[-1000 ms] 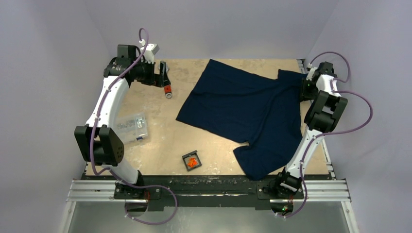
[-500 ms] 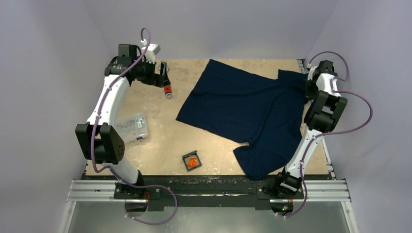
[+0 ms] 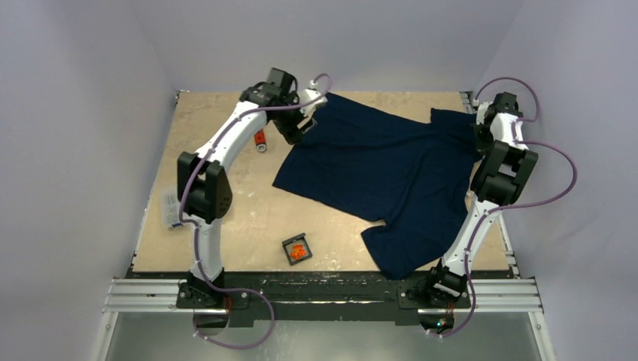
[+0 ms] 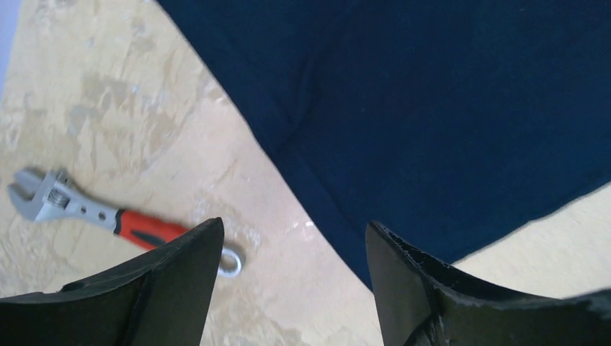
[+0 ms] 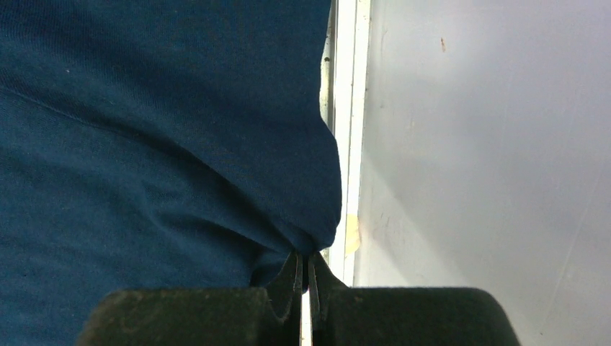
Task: Remove the brooch from the garment
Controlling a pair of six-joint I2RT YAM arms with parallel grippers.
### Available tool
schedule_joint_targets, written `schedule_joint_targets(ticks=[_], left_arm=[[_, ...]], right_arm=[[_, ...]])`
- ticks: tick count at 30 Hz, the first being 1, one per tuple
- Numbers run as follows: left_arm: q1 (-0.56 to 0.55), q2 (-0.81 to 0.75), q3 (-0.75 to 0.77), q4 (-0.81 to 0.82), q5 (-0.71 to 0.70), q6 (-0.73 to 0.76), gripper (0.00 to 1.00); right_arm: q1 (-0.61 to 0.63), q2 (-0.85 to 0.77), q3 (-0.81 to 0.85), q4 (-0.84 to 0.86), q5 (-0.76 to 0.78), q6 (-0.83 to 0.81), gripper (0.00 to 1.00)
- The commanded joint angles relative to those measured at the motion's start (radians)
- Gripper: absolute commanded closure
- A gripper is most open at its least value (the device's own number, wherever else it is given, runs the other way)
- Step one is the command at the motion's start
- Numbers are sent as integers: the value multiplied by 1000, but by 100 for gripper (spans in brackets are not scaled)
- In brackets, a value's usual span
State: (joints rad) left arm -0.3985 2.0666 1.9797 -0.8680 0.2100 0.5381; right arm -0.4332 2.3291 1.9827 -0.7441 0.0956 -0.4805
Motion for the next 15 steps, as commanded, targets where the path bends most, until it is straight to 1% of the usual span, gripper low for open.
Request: schedule_joint_targets(ticks=[1, 3, 7, 9, 13, 15], left_arm=[[-44, 139, 120, 62, -171, 109, 29], [-65, 202, 164, 65, -236, 156, 29], [-98, 239, 87, 166, -330, 276, 28], [-107, 257, 62, 189, -368, 324, 26], [-109, 279, 8, 211, -417, 418, 23], [-109, 266, -50, 250, -431, 472, 22]], right_arm=[[-2, -46, -2, 6, 7, -20, 100], [-3, -47, -1, 5, 1, -19, 100], [-2, -48, 0, 3, -10, -18, 100], [-3, -47, 2, 1, -14, -16, 100], [-1, -47, 0, -1, -19, -17, 100], [-1, -46, -2, 1, -16, -23, 100]])
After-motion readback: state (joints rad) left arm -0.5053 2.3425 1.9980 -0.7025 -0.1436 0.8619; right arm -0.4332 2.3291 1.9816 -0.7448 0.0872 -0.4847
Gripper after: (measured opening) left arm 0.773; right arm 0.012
